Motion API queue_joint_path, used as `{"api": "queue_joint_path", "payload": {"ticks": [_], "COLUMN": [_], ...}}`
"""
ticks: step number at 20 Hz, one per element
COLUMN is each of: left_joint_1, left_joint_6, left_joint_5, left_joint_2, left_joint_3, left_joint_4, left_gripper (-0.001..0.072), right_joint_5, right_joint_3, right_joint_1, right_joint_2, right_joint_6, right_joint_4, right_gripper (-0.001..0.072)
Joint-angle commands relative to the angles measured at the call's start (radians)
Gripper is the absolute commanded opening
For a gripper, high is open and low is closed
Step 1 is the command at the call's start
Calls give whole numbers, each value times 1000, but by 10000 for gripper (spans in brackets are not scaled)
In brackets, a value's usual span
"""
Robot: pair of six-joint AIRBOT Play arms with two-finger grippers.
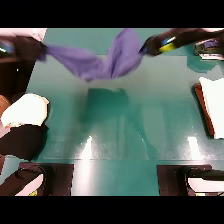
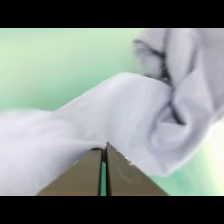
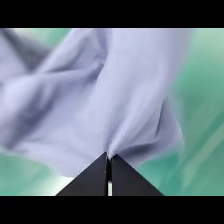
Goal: Fold the shirts.
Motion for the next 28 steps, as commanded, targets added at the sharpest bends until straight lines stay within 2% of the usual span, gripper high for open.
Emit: {"api": "queue_joint_path", "payload": {"ticks": [1,4,7,9,13,16,19,23,28], "left_joint_1": [0,0,0,0,0,0,0,0,0], "left_joint_6": [-32,-35,-35,-35,-35,-19,13,33,33], "left_joint_5": [29,-9,-11,-27,-200,-223,-82,119,304], "left_joint_2": [108,122,122,115,36,-43,-159,-343,-394], "left_joint_3": [152,235,288,287,149,-76,-288,-337,-328], "left_joint_4": [-11,-124,-203,-199,-196,-195,-176,-159,-159], "left_gripper": [26,25,25,25,26,25,26,26,26], "right_joint_5": [-29,-28,-24,-10,106,-7,-220,-468,-425], "right_joint_3": [0,-2,-47,-132,-441,-764,-977,-998,-818], "right_joint_1": [-79,-97,-95,-94,-83,-30,1,-24,-100], "right_joint_2": [218,346,460,530,597,605,528,340,164], "right_joint_6": [2,3,58,113,219,219,219,218,217], "right_joint_4": [-20,-35,-76,-88,-89,-89,-87,-89,-89], "right_gripper": [15,15,15,15,15,15,16,17,17]}}
